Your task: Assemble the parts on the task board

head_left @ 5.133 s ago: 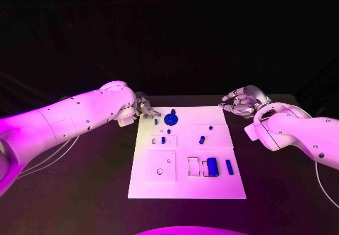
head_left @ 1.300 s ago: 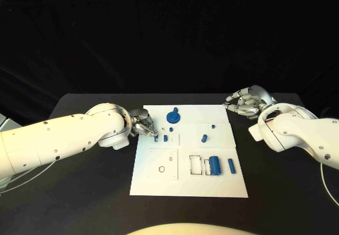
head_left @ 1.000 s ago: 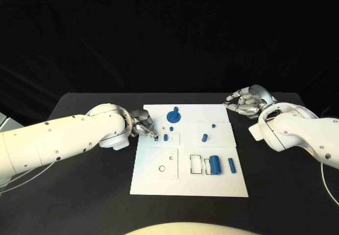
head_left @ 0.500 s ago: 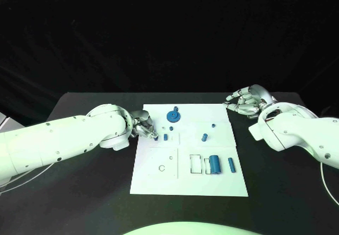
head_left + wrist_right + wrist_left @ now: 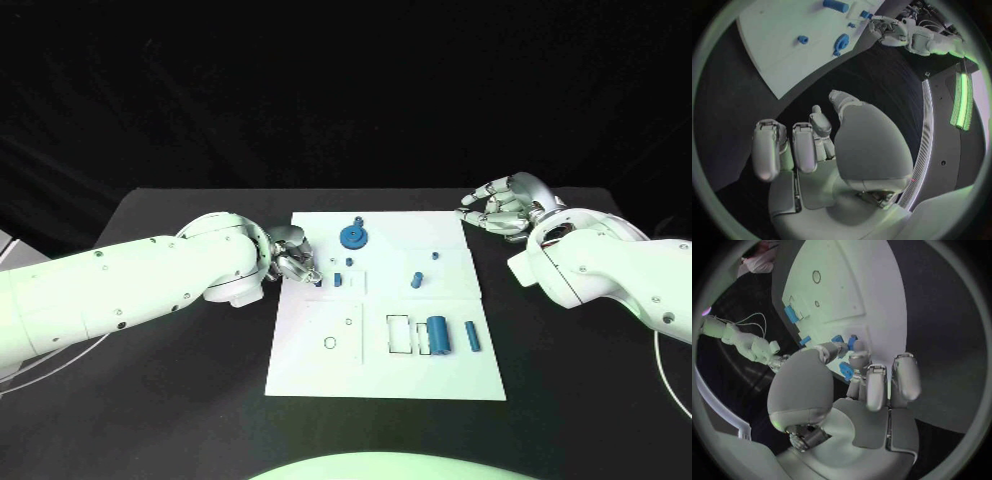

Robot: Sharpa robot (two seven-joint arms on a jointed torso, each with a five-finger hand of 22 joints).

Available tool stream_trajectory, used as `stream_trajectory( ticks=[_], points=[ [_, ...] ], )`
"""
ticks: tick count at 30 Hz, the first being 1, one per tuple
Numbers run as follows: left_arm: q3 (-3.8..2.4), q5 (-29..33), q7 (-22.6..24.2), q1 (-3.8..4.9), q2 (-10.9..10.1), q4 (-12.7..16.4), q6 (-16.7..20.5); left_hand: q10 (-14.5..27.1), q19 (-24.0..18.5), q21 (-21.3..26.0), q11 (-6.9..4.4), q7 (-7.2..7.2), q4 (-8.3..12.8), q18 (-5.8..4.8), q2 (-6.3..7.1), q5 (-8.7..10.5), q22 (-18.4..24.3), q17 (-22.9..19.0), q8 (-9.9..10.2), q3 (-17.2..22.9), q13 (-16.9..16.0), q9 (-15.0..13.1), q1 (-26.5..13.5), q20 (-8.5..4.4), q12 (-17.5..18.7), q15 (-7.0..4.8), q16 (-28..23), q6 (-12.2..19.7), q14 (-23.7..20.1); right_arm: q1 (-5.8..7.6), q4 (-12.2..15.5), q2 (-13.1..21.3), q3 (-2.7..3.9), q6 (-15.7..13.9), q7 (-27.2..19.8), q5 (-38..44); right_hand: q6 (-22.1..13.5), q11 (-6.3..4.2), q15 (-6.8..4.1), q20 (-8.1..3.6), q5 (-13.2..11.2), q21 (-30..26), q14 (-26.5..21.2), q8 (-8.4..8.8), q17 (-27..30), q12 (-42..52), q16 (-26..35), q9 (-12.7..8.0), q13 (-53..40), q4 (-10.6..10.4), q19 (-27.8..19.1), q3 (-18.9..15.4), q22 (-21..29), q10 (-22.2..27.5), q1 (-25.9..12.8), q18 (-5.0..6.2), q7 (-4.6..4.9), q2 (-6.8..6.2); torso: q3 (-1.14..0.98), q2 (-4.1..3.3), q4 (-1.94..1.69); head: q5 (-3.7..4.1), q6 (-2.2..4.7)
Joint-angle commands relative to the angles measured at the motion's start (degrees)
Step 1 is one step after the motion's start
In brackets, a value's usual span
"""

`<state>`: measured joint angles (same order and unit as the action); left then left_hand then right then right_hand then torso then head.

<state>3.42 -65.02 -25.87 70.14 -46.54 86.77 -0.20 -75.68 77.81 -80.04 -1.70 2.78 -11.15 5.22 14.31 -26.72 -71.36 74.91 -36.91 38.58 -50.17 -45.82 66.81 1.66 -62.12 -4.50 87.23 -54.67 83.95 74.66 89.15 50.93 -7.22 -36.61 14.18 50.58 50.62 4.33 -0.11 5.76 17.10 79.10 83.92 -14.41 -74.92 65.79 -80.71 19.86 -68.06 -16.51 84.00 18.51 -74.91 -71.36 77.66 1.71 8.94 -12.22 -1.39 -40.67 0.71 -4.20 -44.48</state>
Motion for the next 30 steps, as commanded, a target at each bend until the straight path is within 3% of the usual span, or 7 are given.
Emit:
stream_trajectory(
  ticks=[1, 30],
  points=[
    [0.08, -0.3, -0.3, -0.17, 0.1, 0.1, -1.9, -0.3, 0.4, -0.4, -0.10, -0.19, 10.9, -0.92, -0.28, -0.32, 0.0, 9.1, 0.2, 11.3, 0.1, 0.0, 0.2, -0.07, 0.1, -0.42, 0.2, -0.4, 4.6, -0.04, 0.1, 0.1, 0.00, 0.7, -0.4, 0.2, -0.4, -0.25, -0.11, 0.14, 0.2, 0.0, 2.7, -0.19, -2.1, -0.1, 0.3, -0.1, 0.0, 0.0, 0.4, -0.3, -10.6, 0.0, -0.1, 0.82, 0.06, 0.59, -0.03, 0.01, -0.02, -0.05, -0.07],
    [0.05, -0.3, -0.4, -0.19, 0.5, -0.4, -2.5, -0.3, 0.4, -0.4, -0.12, -0.21, 11.0, -0.95, -0.28, -0.35, -0.1, 9.2, 0.2, 11.3, 0.1, 0.0, 0.1, -0.09, 0.2, -0.43, 0.3, -0.4, 4.6, -0.10, 0.0, 0.0, 0.00, 0.7, -0.4, 0.2, -0.4, -0.25, -0.11, 0.14, 0.2, 0.0, 2.7, -0.19, -2.1, -0.1, 0.3, -0.1, 0.0, 0.0, 0.4, -0.3, -10.6, 0.0, -0.1, 0.82, 0.06, 0.59, 0.01, -0.03, 0.02, 0.00, -0.18]
  ],
)
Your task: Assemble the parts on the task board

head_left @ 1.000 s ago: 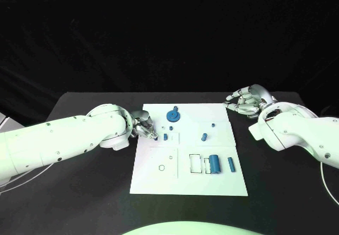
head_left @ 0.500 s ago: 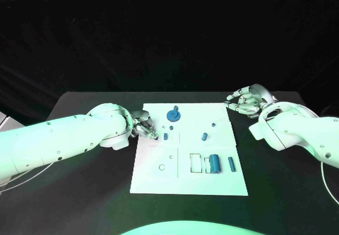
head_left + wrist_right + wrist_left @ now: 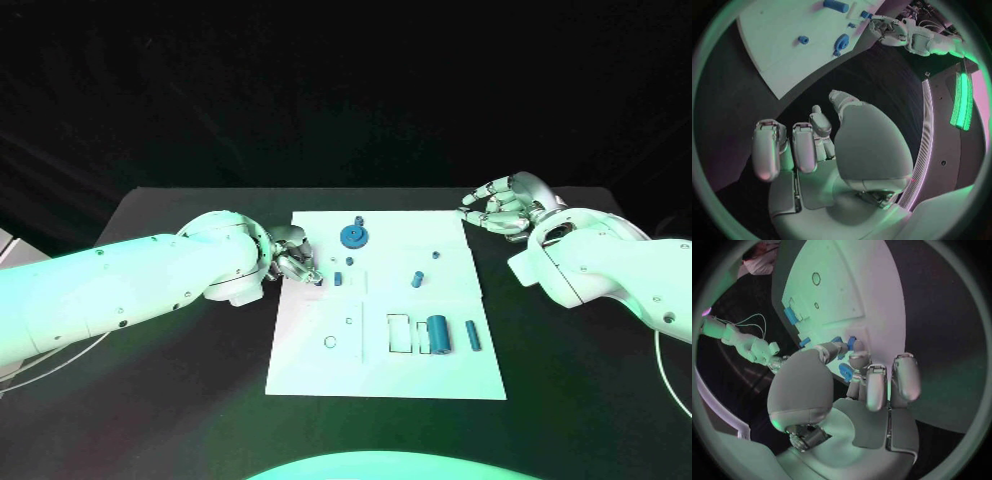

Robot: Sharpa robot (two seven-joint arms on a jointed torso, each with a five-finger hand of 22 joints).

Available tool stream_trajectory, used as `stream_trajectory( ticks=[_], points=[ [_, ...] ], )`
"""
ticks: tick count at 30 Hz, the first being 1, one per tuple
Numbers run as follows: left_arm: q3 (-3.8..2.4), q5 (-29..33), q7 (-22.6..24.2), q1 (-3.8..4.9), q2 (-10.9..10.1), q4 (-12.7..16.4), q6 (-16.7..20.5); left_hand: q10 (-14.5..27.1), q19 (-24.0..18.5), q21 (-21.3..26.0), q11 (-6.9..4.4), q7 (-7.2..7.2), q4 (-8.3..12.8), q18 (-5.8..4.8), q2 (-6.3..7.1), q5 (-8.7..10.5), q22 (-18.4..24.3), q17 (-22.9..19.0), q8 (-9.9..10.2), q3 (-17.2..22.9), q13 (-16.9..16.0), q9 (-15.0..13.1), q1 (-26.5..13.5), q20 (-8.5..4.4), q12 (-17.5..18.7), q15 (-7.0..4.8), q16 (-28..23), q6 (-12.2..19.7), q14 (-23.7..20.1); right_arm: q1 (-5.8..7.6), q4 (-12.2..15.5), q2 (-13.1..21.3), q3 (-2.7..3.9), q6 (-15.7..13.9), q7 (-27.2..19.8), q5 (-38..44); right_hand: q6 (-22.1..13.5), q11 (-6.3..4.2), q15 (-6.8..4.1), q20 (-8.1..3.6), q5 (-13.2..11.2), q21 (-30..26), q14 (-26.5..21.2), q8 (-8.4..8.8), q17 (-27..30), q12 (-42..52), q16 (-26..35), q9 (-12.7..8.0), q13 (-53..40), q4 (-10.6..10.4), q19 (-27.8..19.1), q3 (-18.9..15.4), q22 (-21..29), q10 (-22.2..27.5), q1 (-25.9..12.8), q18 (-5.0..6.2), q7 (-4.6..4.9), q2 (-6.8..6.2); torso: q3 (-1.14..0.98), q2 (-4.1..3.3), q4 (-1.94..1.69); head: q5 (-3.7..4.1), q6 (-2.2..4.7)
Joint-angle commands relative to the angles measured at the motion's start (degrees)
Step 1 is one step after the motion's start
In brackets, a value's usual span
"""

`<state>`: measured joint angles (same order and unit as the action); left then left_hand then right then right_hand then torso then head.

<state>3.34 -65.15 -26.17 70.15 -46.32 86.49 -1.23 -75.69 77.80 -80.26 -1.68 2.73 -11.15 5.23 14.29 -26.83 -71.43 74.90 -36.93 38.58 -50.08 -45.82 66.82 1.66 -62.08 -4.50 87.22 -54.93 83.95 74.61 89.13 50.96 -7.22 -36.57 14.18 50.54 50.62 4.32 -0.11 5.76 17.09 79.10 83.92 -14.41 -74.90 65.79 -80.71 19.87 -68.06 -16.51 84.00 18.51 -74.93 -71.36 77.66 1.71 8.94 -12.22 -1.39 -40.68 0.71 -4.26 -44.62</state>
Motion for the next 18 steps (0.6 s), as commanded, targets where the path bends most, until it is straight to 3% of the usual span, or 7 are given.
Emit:
stream_trajectory(
  ticks=[1, 7, 18],
  points=[
    [0.12, -0.2, 0.0, -0.20, 0.3, -0.2, -1.7, -0.3, 0.4, -0.2, -0.14, -0.16, 11.0, -0.95, -0.27, -0.24, -0.1, 9.2, 0.3, 11.3, 0.0, 0.0, 0.1, -0.09, 0.2, -0.43, 0.3, -0.2, 4.6, -0.05, 0.1, 0.0, 0.00, 0.7, -0.4, 0.3, -0.4, -0.25, -0.11, 0.14, 0.2, 0.0, 2.7, -0.19, -2.1, -0.1, 0.3, -0.1, 0.0, 0.0, 0.4, -0.3, -10.6, 0.0, -0.1, 0.81, 0.06, 0.59, 0.00, -0.04, 0.04, 0.03, -0.03],
    [-0.03, 0.4, 0.7, -0.20, 0.3, -0.3, -3.8, -0.3, 0.6, -0.3, -0.17, -0.20, 11.1, -1.01, -0.19, -0.28, -0.3, 9.3, 0.3, 11.4, 0.1, 0.0, 0.2, -0.10, 0.2, -0.45, 0.4, -0.2, 4.6, -0.08, 0.1, 0.0, 0.00, 0.7, -0.4, 0.3, -0.4, -0.25, -0.11, 0.14, 0.2, 0.0, 2.7, -0.19, -2.1, -0.1, 0.3, -0.1, 0.0, 0.0, 0.4, -0.3, -10.6, 0.0, -0.1, 0.81, 0.06, 0.59, 0.05, -0.10, 0.07, 0.10, -0.11],
    [-0.24, 1.4, 1.5, -0.15, 1.1, -1.6, -7.5, -0.3, 0.6, -0.4, -0.20, -0.22, 11.3, -1.03, -0.10, -0.30, -0.4, 9.5, 0.3, 11.5, 0.1, 0.0, 0.3, -0.12, 0.3, -0.47, 0.4, -0.3, 4.7, -0.12, 0.0, -0.1, 0.00, 0.8, -0.4, 0.3, -0.4, -0.25, -0.11, 0.14, 0.2, 0.0, 2.7, -0.19, -2.1, -0.1, 0.3, -0.1, 0.0, 0.0, 0.4, -0.3, -10.6, 0.0, -0.1, 0.81, 0.06, 0.59, -0.03, -0.02, 0.04, 0.26, -0.48]
  ],
)
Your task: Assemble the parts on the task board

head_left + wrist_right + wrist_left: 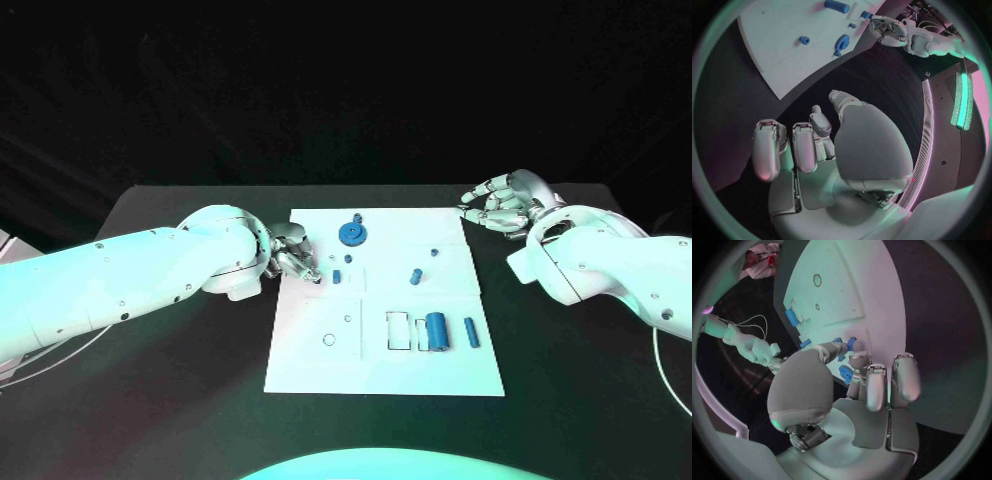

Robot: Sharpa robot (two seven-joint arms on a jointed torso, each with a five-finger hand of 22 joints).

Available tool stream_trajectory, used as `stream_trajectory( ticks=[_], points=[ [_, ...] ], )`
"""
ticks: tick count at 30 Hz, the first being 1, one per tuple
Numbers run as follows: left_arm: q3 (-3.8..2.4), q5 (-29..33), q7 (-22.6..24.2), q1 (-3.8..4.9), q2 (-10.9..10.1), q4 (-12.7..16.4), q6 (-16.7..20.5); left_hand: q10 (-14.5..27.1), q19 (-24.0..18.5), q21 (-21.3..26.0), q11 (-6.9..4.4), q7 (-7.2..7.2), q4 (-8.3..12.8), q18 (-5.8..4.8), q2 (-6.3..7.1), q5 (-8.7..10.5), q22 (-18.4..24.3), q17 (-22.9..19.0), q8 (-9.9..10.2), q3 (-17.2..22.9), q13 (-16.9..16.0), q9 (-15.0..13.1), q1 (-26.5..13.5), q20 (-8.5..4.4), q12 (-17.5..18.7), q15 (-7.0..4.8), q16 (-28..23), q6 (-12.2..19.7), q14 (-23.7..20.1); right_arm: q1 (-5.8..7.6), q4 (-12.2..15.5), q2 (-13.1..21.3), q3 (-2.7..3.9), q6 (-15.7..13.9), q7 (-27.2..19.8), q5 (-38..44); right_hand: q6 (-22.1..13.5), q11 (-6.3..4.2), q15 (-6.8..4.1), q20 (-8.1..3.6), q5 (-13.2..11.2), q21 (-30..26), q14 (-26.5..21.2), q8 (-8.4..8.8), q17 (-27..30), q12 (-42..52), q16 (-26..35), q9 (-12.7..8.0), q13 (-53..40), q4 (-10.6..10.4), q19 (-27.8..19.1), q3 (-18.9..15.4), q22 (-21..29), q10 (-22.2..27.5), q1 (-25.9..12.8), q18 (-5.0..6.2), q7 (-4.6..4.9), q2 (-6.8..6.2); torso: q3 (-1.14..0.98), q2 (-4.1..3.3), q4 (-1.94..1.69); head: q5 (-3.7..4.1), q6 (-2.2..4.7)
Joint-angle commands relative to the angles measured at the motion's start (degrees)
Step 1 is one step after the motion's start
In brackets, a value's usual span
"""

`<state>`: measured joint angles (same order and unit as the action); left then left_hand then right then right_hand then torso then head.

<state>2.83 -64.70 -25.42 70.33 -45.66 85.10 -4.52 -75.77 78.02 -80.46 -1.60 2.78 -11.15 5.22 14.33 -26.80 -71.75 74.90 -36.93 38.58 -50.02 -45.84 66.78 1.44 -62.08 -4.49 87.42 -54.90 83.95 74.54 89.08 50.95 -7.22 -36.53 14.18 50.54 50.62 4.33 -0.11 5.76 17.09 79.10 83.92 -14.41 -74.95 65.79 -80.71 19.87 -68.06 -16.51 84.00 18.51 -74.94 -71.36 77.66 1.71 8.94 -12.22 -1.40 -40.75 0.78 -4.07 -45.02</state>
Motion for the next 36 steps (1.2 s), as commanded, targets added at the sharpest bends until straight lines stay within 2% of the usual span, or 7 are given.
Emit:
stream_trajectory(
  ticks=[1, 10, 14, 18, 31, 34, 36],
  points=[
    [0.26, 1.0, 0.7, -0.32, 0.5, -0.4, -4.4, -0.2, 0.4, -0.2, -0.28, -0.27, 11.3, -1.03, -0.14, -0.33, -0.1, 9.5, 0.3, 11.5, 0.1, 0.0, 0.3, 0.10, 0.3, -0.47, 0.2, -0.3, 4.7, -0.05, 0.0, -0.1, 0.00, 0.7, -0.4, 0.3, -0.4, -0.25, -0.11, 0.14, 0.2, 0.0, 2.7, -0.19, -2.1, -0.1, 0.3, -0.1, 0.0, 0.0, 0.4, -0.3, -10.6, 0.0, -0.1, 0.81, 0.06, 0.59, -0.02, 0.05, -0.01, 0.05, -0.13],
    [0.20, 0.8, -0.1, -0.17, 1.5, -1.6, -5.4, -0.2, 0.4, -0.2, -0.28, -0.27, 11.3, -1.02, -0.12, -0.34, -0.1, 9.5, 0.3, 11.6, 0.1, 0.1, 0.4, 0.09, 0.3, -0.48, 0.2, -0.3, 4.7, -0.08, 0.0, -0.1, 0.00, 0.7, -0.4, 0.3, -0.4, -0.25, -0.11, 0.14, 0.2, 0.0, 2.7, -0.19, -2.1, -0.1, 0.3, -0.1, 0.0, 0.0, 0.4, -0.3, -10.6, 0.0, -0.1, 0.81, 0.06, 0.59, -0.06, 0.04, -0.07, 0.10, -0.21],
    [0.20, 0.8, -0.9, -0.10, 2.1, -2.1, -5.5, -0.2, 0.3, -0.1, -0.27, -0.26, 11.3, -0.99, -0.13, -0.34, 0.1, 9.4, 0.3, 11.6, 0.2, 0.1, 0.4, 0.08, 0.4, -0.48, 0.2, -0.3, 4.6, -0.08, 0.0, -0.1, 0.00, 0.7, -0.4, 0.3, -0.4, -0.25, -0.11, 0.14, 0.2, 0.0, 2.7, -0.19, -2.1, -0.1, 0.3, -0.1, 0.0, 0.0, 0.4, -0.3, -10.6, 0.0, -0.1, 0.81, 0.06, 0.59, 0.00, 0.06, -0.15, 0.09, -0.20],
    [0.20, 0.4, -1.7, -0.07, 2.3, -2.3, -4.7, -0.1, 0.3, -0.1, -0.26, -0.25, 11.3, -0.98, -0.15, -0.33, 0.1, 9.4, 0.4, 11.6, 0.2, 0.1, 0.3, 0.08, 0.4, -0.48, 0.2, -0.3, 4.6, -0.08, 0.1, 0.0, 0.00, 0.7, -0.4, 0.3, -0.4, -0.25, -0.11, 0.14, 0.2, 0.0, 2.7, -0.19, -2.1, -0.1, 0.3, -0.1, 0.0, 0.0, 0.4, -0.3, -10.6, 0.0, -0.1, 0.81, 0.06, 0.59, -0.07, 0.07, -0.12, 0.03, -0.25],
    [0.18, 0.9, -2.5, -0.02, 2.6, -3.0, -1.9, 0.0, -0.2, 0.3, -0.13, -0.11, 11.0, -0.82, -0.46, 0.03, 0.8, 8.5, 0.6, 11.7, 0.5, 0.1, 0.1, 0.09, 0.7, -0.42, -0.2, -0.2, 4.4, -0.09, 0.1, 0.1, 0.00, 0.7, -0.4, 0.3, -0.4, -0.25, -0.11, 0.14, 0.2, 0.0, 2.7, -0.19, -2.1, -0.1, 0.3, -0.1, 0.0, 0.0, 0.4, -0.3, -10.6, 0.0, -0.1, 0.81, 0.06, 0.59, -0.06, 0.06, -0.04, -0.02, -0.18],
    [0.17, 1.5, -2.6, 0.03, 2.6, -3.3, -1.8, 0.8, -1.0, 0.9, 0.11, 0.13, 10.2, -0.60, -1.07, 0.97, 1.9, 7.3, 0.9, 11.0, 1.8, 0.0, -0.6, 0.25, 1.9, -0.20, -0.7, 0.6, 4.1, -0.09, 0.1, 0.1, 0.00, 0.7, -0.4, 0.3, -0.4, -0.25, -0.11, 0.14, 0.2, 0.0, 2.7, -0.19, -2.1, -0.1, 0.3, -0.1, 0.0, 0.0, 0.4, -0.3, -10.6, 0.0, -0.1, 0.81, 0.06, 0.59, -0.03, 0.06, -0.08, 0.04, -0.15],
    [0.17, 1.9, -2.6, 0.06, 2.7, -3.3, -2.0, 1.4, -1.5, 1.3, 0.46, 0.61, 10.3, -0.51, -1.30, 1.12, 2.4, 6.9, 2.2, 10.3, 2.8, 0.5, -0.6, 0.45, 2.7, 0.06, -0.9, 2.0, 4.0, -0.09, 0.1, 0.1, 0.00, 0.7, -0.4, 0.3, -0.4, -0.25, -0.11, 0.14, 0.2, 0.0, 2.7, -0.19, -2.1, -0.1, 0.3, -0.1, 0.0, 0.0, 0.4, -0.3, -10.6, 0.0, -0.1, 0.81, 0.06, 0.59, -0.02, 0.08, -0.09, 0.04, -0.23]
  ],
)
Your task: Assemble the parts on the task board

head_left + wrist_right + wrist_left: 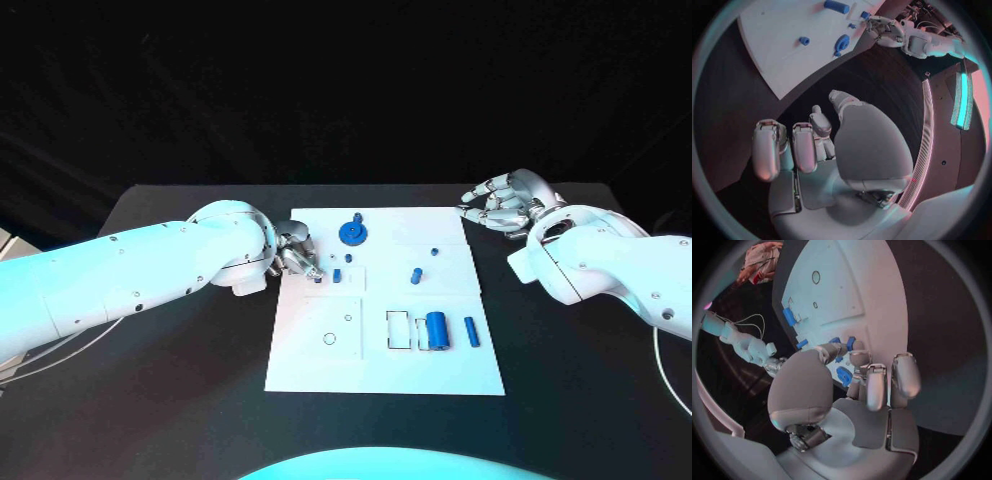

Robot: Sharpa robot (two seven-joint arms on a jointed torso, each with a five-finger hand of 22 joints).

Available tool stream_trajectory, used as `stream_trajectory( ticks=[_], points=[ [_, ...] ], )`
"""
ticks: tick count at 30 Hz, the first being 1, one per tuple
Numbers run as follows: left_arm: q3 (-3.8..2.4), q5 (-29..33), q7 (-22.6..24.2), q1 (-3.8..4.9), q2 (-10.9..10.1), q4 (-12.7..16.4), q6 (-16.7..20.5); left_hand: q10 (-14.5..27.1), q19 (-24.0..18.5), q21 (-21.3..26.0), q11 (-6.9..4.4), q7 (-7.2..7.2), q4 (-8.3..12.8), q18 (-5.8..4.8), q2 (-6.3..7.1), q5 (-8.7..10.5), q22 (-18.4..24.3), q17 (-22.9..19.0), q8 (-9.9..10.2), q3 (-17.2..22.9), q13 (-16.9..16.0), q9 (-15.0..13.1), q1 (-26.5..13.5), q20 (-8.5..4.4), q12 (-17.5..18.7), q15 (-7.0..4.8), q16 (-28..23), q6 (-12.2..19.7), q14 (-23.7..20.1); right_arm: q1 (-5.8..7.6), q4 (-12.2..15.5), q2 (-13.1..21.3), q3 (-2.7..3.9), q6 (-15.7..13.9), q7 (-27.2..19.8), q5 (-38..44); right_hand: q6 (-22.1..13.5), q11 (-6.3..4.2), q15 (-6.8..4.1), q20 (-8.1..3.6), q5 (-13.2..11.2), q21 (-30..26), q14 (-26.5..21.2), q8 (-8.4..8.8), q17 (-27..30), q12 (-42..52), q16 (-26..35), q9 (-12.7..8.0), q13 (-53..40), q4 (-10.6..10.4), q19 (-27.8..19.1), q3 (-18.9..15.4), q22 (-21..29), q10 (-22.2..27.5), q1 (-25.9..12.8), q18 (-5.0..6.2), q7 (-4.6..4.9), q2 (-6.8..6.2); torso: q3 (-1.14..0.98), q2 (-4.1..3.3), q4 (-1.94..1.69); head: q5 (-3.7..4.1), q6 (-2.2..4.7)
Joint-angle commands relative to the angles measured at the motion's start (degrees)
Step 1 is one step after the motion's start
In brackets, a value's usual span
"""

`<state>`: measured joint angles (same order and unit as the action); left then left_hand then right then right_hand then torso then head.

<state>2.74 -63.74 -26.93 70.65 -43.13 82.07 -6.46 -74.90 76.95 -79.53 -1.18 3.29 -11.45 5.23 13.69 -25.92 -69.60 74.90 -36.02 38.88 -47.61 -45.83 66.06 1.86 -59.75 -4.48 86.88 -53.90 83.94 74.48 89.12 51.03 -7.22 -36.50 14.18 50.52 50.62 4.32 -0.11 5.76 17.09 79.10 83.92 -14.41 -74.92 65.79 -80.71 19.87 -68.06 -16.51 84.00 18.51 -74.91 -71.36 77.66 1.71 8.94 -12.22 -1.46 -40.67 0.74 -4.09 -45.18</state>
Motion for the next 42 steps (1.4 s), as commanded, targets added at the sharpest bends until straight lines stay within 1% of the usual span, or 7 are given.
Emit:
stream_trajectory(
  ticks=[1, 8, 21, 23, 26, 29, 42],
  points=[
    [0.26, 1.0, -1.1, -0.24, 0.2, -0.3, -0.3, 0.7, -0.4, 0.4, 0.17, 0.24, 10.6, -0.51, -0.73, 0.28, 0.3, 6.9, 1.6, 9.7, 0.6, 0.7, 0.1, 0.12, 0.5, 0.16, -0.4, 1.2, 4.0, -0.03, 0.1, 0.1, 0.00, 0.7, -0.4, 0.3, -0.4, -0.25, -0.11, 0.14, 0.2, 0.0, 2.7, -0.19, -2.1, -0.1, 0.3, -0.1, 0.0, 0.0, 0.4, -0.3, -10.6, 0.0, -0.1, 0.81, 0.06, 0.59, 0.05, 0.00, -0.05, 0.05, -0.09],
    [0.26, 1.5, -1.4, -0.17, 0.3, -0.4, -2.0, 1.1, -0.7, 0.7, 0.57, 0.65, 10.4, -0.45, -0.94, 0.43, 0.6, 6.6, 3.4, 7.3, 1.1, 1.9, -0.1, 0.57, 0.9, 0.59, -0.5, 1.5, 3.9, -0.03, 0.1, 0.1, 0.00, 0.7, -0.4, 0.3, -0.4, -0.28, -0.15, 0.09, 0.3, -0.1, 2.7, -0.30, -2.1, -0.1, 0.4, -0.2, 0.1, 0.1, 0.4, -0.4, -10.6, 0.0, -0.1, 0.81, 0.03, 0.62, 0.05, 0.05, -0.08, 0.01, -0.14],
    [0.26, 2.1, -1.9, -0.15, 0.2, -0.5, -4.0, 1.7, -1.0, 1.4, 0.51, 0.36, 7.6, -0.31, -0.76, 0.69, 1.2, 6.0, 6.1, 0.1, 1.0, 4.1, -1.9, 0.68, 0.8, 0.55, -0.8, 0.3, 3.8, -0.03, 0.2, 0.1, 0.00, 0.8, -0.4, 0.3, -0.4, -0.28, -0.15, 0.09, 0.3, -0.1, 2.7, -0.30, -2.1, -0.1, 0.4, -0.2, 0.1, 0.1, 0.4, -0.4, -10.6, 0.0, -0.1, 0.81, 0.03, 0.62, 0.07, 0.04, -0.05, -0.02, -0.09],
    [0.26, 2.1, -2.1, -0.14, 0.2, -0.5, -3.9, 1.7, -1.0, 1.5, 0.57, 0.43, 6.7, -0.30, -0.67, 0.70, 1.3, 5.9, 6.6, -1.1, 1.0, 4.6, -2.4, 0.71, 0.7, 0.60, -0.8, 0.1, 3.7, -0.04, 0.2, 0.2, 0.00, 0.8, -0.4, 0.3, -0.4, -0.28, -0.15, 0.09, 0.3, -0.1, 2.7, -0.30, -2.1, -0.1, 0.4, -0.2, 0.1, 0.1, 0.4, -0.4, -10.6, 0.0, -0.1, 0.81, 0.03, 0.62, 0.08, 0.03, -0.08, -0.02, -0.06],
    [0.26, 2.1, -2.4, -0.14, 0.2, -0.7, -3.6, 2.0, -1.1, 1.8, 0.89, 0.76, 2.3, -0.27, -0.28, 0.73, 1.6, 5.6, 7.7, -5.3, 1.0, 5.5, -5.8, 0.94, 0.6, 0.87, -1.0, -0.3, 3.6, -0.04, 0.2, 0.2, 0.00, 0.8, -0.4, 0.3, -0.4, -0.28, -0.15, 0.09, 0.3, -0.1, 2.7, -0.30, -2.1, -0.1, 0.4, -0.2, 0.1, 0.1, 0.4, -0.4, -10.6, 0.0, -0.1, 0.81, 0.03, 0.62, 0.05, 0.03, -0.09, -0.05, -0.02],
    [0.26, 1.8, -2.8, -0.14, 0.1, -0.9, -3.2, 2.1, -1.0, 1.9, 1.00, 0.87, -0.3, -0.26, -0.09, 0.73, 1.7, 5.4, 8.1, -8.1, 1.0, 5.8, -6.9, 1.02, 0.6, 0.95, -1.0, -0.5, 3.6, -0.05, 0.2, 0.2, 0.00, 0.8, -0.4, 0.3, -0.5, -0.28, -0.15, 0.08, 0.3, -0.2, 2.7, -0.32, -2.0, -0.1, 0.4, -0.2, 0.2, 0.1, 0.4, -0.4, -10.5, 0.0, -0.2, 0.84, 0.03, 0.62, 0.07, 0.06, -0.09, -0.01, 0.04],
    [0.26, 1.1, -3.5, -0.15, 0.0, -1.5, -1.9, 2.2, -0.8, 2.1, 1.04, 0.84, -5.2, -0.26, 0.30, 1.81, 1.6, 5.5, 8.5, -14.4, 0.8, 6.1, -6.7, 1.06, 0.2, 0.98, -0.9, -0.9, 3.6, -0.15, 0.1, 0.2, -0.01, 0.6, -0.5, 0.2, -0.5, -0.27, -0.15, 0.08, 0.2, -0.3, 2.7, -0.32, -2.0, -0.2, 0.5, -0.2, 0.3, 0.0, 0.4, -0.5, -10.5, 0.1, -0.3, 0.85, 0.04, 0.64, 0.09, 0.03, -0.01, -0.04, 0.17]
  ],
)
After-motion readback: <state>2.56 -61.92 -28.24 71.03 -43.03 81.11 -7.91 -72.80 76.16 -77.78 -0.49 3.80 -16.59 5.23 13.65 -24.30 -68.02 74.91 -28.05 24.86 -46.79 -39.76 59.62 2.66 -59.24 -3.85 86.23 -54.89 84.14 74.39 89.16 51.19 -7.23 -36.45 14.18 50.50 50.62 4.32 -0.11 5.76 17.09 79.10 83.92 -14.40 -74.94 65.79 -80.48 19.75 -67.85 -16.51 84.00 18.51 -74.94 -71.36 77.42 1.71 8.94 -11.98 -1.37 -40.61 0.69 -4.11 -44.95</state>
